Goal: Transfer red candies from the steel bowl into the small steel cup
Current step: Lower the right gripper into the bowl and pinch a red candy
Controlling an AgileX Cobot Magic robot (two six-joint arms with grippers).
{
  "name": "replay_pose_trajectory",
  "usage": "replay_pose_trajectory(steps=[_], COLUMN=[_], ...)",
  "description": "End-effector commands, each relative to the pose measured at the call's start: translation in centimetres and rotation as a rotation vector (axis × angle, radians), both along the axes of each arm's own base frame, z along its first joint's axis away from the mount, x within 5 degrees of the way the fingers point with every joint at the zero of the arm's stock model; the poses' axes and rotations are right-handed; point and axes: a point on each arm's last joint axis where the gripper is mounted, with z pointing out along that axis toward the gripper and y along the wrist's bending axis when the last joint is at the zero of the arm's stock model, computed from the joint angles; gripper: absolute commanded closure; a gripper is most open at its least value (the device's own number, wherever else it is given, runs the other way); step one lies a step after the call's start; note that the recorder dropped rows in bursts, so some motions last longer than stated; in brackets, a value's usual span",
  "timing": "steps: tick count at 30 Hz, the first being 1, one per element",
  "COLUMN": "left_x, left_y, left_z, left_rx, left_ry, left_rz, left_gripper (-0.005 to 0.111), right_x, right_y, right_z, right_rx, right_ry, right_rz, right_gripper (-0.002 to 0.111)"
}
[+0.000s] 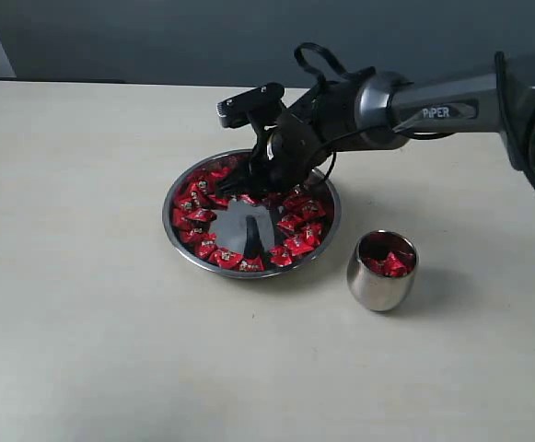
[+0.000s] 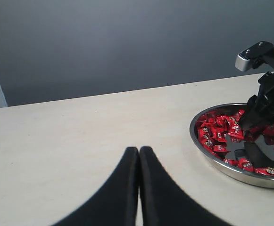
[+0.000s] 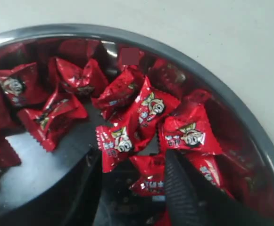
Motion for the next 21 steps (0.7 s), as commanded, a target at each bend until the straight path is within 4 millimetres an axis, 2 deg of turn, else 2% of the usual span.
replay_pose_trajectory(steps=[1,10,16,18,21], left_x=[0.0,0.0,0.0,0.0,0.0], left_y=[0.0,0.0,0.0,0.0,0.0], left_z=[-0.1,-0.1,-0.1,-0.1,-0.1], left_rx=[-0.002,-0.002,-0.002,-0.002,-0.002], left_ry=[-0.005,-0.005,-0.005,-0.005,-0.005], left_rz=[0.001,0.001,0.001,0.001,0.001], left_gripper=[0.105,0.105,0.105,0.105,0.105], right_x=[0.4,0.2,0.2,0.2,0.1], right_y=[-0.1,-0.4,-0.5,-0.5,-0.5], right_z=[-0.1,-1.8,-1.9,-1.8,-1.8], right_rx=[-0.023,-0.084,-0.093,-0.094,-0.095], right_ry=[-0.005,0.041,0.046,0.045,0.046], right_rz=[0.009,0.013,0.014,0.014,0.014], right_gripper=[0.066,0.066,0.068,0.075,0.095])
